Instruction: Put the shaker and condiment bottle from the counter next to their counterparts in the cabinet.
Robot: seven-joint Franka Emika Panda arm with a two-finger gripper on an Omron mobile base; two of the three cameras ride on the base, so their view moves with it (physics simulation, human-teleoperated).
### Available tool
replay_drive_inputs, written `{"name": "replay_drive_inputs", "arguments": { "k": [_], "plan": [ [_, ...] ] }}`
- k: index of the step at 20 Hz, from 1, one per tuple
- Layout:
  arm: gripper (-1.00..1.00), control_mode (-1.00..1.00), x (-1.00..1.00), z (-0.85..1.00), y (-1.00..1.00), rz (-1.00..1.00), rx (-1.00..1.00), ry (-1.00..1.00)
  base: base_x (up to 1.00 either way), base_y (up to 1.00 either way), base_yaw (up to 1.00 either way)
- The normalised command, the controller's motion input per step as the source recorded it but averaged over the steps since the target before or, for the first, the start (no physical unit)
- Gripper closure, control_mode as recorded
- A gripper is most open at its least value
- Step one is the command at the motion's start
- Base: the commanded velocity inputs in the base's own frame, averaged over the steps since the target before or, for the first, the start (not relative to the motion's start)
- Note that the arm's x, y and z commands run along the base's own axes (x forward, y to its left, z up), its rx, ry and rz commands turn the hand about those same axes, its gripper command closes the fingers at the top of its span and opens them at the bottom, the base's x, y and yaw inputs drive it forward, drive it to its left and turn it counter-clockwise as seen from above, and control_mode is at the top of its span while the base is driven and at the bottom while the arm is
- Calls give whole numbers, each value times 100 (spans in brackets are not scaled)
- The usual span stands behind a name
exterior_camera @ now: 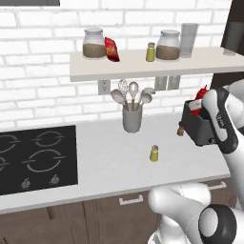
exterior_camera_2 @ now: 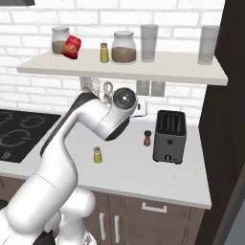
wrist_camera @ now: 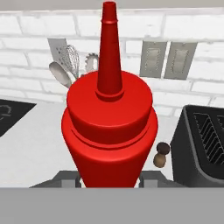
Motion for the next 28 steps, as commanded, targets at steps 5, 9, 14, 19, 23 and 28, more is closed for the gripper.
{"name": "replay_drive_inputs", "arguments": {
  "k": [5,9,14,19,23,28],
  "plan": [
    [100,-100,-22,98,16,0,0,4,0,0,0],
    [100,-100,-19,97,20,0,0,12,0,0,0],
    [100,-100,-30,60,35,1,0,12,0,0,0],
    [100,-100,-39,3,52,3,-10,-8,0,0,0],
    [100,-100,-6,22,49,0,-1,-15,0,0,0],
    [100,-100,0,17,58,0,-1,-15,0,0,0]
  ]
}}
